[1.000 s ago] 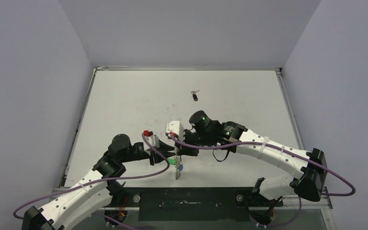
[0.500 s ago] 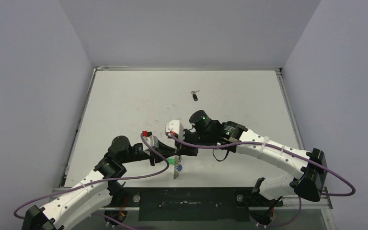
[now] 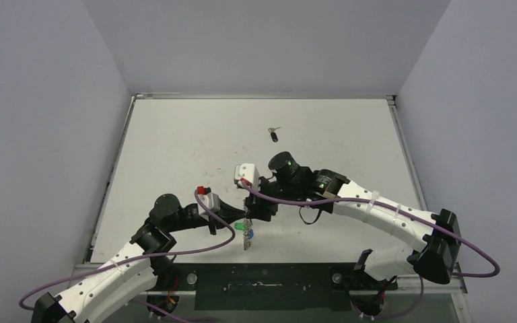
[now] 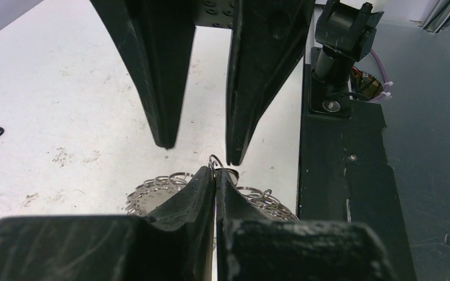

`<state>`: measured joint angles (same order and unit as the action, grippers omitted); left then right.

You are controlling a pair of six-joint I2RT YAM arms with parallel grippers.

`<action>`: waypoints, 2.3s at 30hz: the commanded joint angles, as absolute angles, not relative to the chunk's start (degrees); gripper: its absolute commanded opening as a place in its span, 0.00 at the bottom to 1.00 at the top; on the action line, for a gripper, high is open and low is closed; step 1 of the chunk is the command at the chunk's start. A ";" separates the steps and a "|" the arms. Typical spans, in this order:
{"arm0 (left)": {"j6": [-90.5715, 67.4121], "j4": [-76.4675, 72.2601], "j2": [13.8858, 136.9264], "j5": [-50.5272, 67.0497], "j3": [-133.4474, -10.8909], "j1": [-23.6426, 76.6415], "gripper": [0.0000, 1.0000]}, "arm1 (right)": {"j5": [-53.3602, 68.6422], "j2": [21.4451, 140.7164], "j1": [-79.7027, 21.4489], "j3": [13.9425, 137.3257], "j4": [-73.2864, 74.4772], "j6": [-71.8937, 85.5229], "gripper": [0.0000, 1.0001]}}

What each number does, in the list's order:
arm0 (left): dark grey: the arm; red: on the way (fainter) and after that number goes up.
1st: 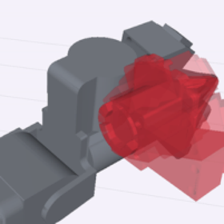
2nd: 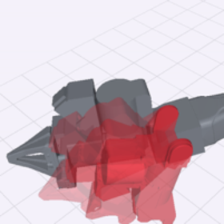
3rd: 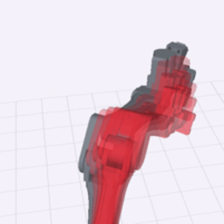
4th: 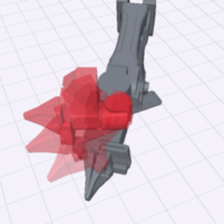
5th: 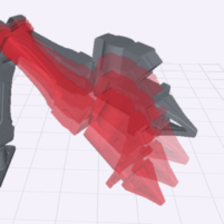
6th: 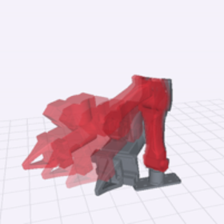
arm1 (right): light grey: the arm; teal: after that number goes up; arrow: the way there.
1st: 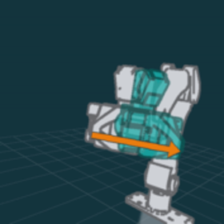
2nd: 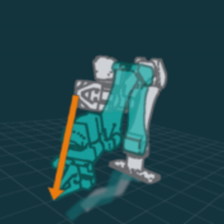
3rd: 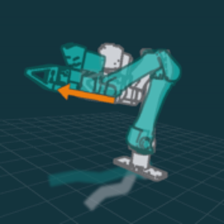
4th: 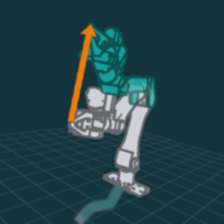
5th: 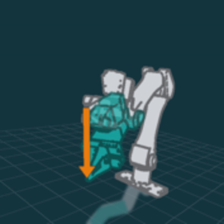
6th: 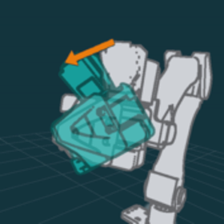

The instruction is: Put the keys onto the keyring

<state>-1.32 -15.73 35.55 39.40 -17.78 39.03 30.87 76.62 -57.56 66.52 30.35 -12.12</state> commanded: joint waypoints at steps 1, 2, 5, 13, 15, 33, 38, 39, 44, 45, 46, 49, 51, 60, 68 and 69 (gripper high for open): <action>-2.99 -20.90 32.20 37.29 -15.92 39.31 0.00 | 31.65 72.01 -55.08 63.63 22.63 -10.50 0.47; -3.90 -22.64 31.55 36.85 -15.07 39.36 0.00 | 32.09 70.95 -54.64 62.38 20.86 -9.95 0.49; -6.67 -29.66 29.60 35.90 -11.92 39.31 0.00 | 36.17 68.78 -53.36 59.24 16.50 -9.20 0.50; -11.11 -43.58 27.22 35.29 -6.76 39.37 0.00 | 44.38 67.56 -52.89 53.40 8.18 -8.53 0.47; -11.54 -45.23 27.00 35.63 -6.25 39.37 0.00 | 45.67 67.54 -52.82 52.54 6.60 -8.82 0.46; -12.57 -45.61 26.46 36.74 -6.08 39.37 0.00 | 48.79 70.06 -52.82 50.26 -3.30 -7.84 0.24; -12.48 -45.63 26.37 36.58 -6.31 39.37 0.00 | 50.32 71.26 -52.82 50.31 -2.68 -8.47 0.00; -12.40 -45.68 26.37 36.59 -6.25 39.37 0.00 | 50.36 71.37 -52.84 50.32 -2.35 -8.71 0.00; -12.33 -45.35 26.20 36.20 -6.18 39.37 0.00 | 49.91 70.63 -52.83 50.45 -0.58 -9.92 0.00; -12.20 -45.02 25.97 36.09 -6.17 39.37 0.00 | 49.16 70.44 -52.82 50.86 0.63 -10.05 0.00; -11.95 -44.48 25.68 35.86 -6.28 39.37 0.00 | 48.23 70.34 -52.82 51.50 2.73 -10.30 0.00; -10.75 -40.13 24.01 35.09 -7.53 39.37 0.10 | 45.41 70.73 -52.82 55.19 11.22 -13.13 0.00; -8.26 -32.81 22.27 34.81 -9.72 39.31 0.20 | 43.15 71.80 -52.94 59.18 18.77 -15.40 0.00; 3.87 1.62 21.93 30.83 -22.16 39.37 0.31 | 30.14 81.62 -55.61 80.00 48.37 -20.39 0.00; 3.87 -2.54 28.79 32.20 -22.90 39.32 0.32 | 24.84 87.55 -58.94 89.44 56.01 -17.28 0.00; 3.48 -4.61 29.44 32.47 -22.34 39.32 0.32 | 24.95 88.25 -59.12 90.38 56.76 -16.52 0.00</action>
